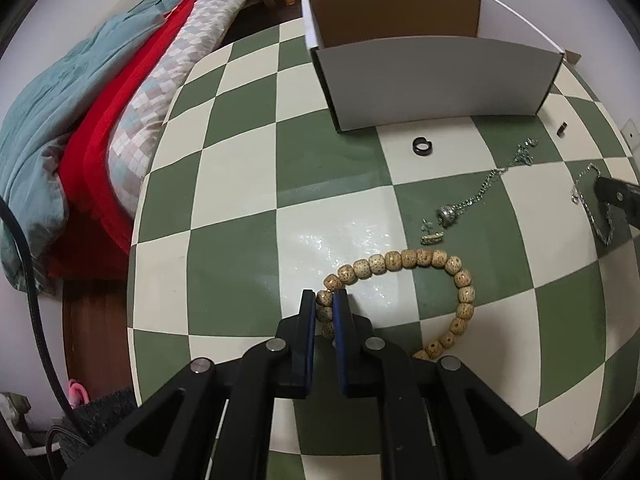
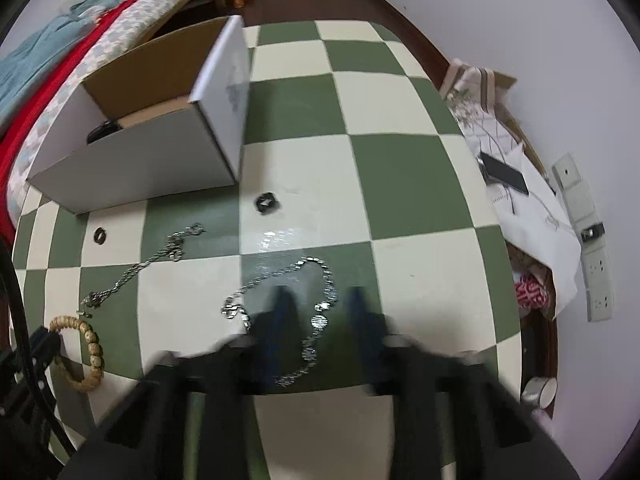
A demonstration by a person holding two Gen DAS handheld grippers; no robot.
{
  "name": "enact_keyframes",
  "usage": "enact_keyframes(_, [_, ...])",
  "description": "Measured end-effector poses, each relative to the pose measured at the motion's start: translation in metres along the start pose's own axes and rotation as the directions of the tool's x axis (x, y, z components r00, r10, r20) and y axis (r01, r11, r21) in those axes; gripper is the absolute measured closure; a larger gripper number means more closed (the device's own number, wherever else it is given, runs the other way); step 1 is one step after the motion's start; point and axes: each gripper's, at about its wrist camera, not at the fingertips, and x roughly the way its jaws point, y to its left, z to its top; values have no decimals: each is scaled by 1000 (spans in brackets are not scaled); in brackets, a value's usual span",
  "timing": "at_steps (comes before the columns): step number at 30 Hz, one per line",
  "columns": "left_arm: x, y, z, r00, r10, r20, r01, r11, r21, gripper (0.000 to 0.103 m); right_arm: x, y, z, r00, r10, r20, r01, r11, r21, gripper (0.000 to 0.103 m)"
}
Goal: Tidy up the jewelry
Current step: 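Grasp the wooden bead bracelet with the left tool while the right tool grips a thin silver chain, then carry the bead bracelet and chain over the box and release both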
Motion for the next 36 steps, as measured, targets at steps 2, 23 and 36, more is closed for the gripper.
enact_keyframes(2, [2,1,1,1000,-2,-3,2,1000,-5,97,0,5,-1,1000,-13,4,13,1000,-15,97])
enact_keyframes(23, [-104,18,49,972,-110,210,126,990,-67,97,-123,-12,-12,957,179,229,-197,979,59,102])
enact_keyframes(36, [-156,40,107,938,-140,318,195,970,-148,97,-196,20,45,916,215,339,-218,975,-30,102])
